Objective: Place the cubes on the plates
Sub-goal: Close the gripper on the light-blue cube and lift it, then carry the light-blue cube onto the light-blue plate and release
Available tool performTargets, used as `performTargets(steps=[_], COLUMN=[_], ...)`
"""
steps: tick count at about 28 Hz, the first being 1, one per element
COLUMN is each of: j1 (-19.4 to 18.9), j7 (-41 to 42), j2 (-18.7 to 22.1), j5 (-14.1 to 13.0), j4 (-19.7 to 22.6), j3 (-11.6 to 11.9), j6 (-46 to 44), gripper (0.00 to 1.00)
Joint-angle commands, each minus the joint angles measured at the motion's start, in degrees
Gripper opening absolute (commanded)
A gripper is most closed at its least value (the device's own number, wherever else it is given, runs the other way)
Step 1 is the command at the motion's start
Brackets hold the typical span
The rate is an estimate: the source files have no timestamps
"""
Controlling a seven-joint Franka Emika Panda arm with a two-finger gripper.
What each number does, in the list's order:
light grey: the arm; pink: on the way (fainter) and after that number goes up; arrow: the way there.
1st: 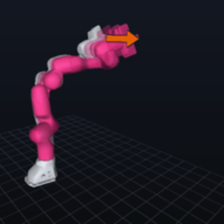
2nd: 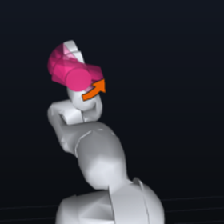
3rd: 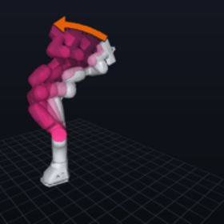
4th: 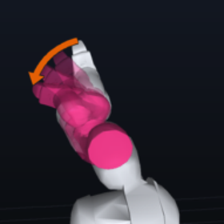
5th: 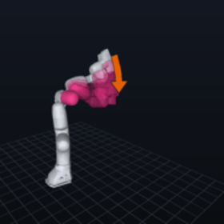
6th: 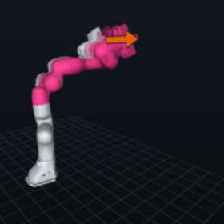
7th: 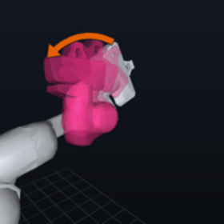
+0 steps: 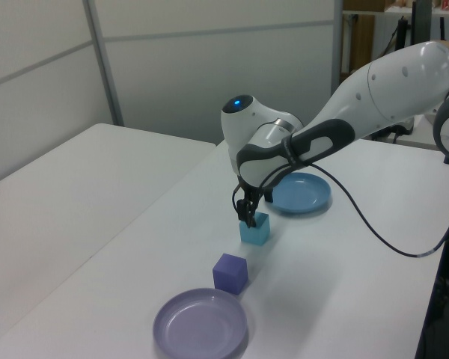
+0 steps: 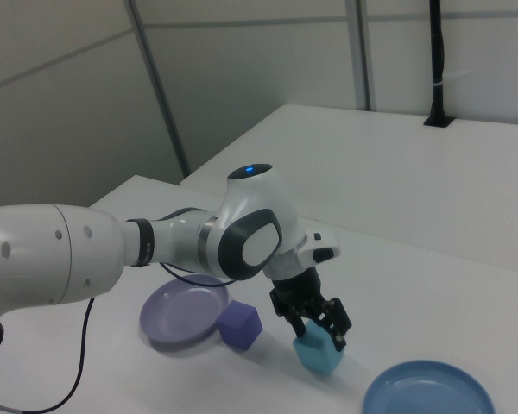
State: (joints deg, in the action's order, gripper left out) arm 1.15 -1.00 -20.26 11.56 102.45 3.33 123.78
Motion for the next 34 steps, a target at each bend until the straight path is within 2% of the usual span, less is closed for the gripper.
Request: performTargets(steps=[1, 12, 13, 14, 16, 19, 20, 21, 22, 29, 31, 34], j1=[-0.3, 0.7, 0.8, 1.0, 1.1, 1.2, 1.3, 1.3, 1.6, 6.1, 8.4, 10.4], j7=[11.2, 12.2, 12.3, 12.4, 12.4, 12.4, 12.4, 12.4, 12.4, 13.6, 16.6, 20.0], j2=[1.1, -1.3, -1.4, -1.7, -2.2, -2.2, -1.8, -1.6, -1.4, 2.2, 2.2, 1.4], j5=[-12.7, -13.0, -13.0, -12.9, -12.9, -13.0, -13.1, -13.3, -13.5, -15.5, -18.0, -19.4], j4=[1.2, 0.7, 0.7, 0.8, 0.7, 0.6, 0.5, 0.5, 0.4, -1.2, -1.8, -2.2], j3=[0.5, 0.7, 0.7, 0.7, 0.7, 0.7, 0.8, 0.9, 1.0, 2.7, 3.8, 5.6], j6=[-0.6, 1.2, 1.7, 2.6, 3.1, 3.2, 3.1, 3.1, 3.0, 2.3, 2.3, 2.7], gripper=[1.0, 0.99, 0.93, 0.73, 0.52, 0.32, 0.23, 0.19, 0.16, 0.17, 0.17, 0.2])
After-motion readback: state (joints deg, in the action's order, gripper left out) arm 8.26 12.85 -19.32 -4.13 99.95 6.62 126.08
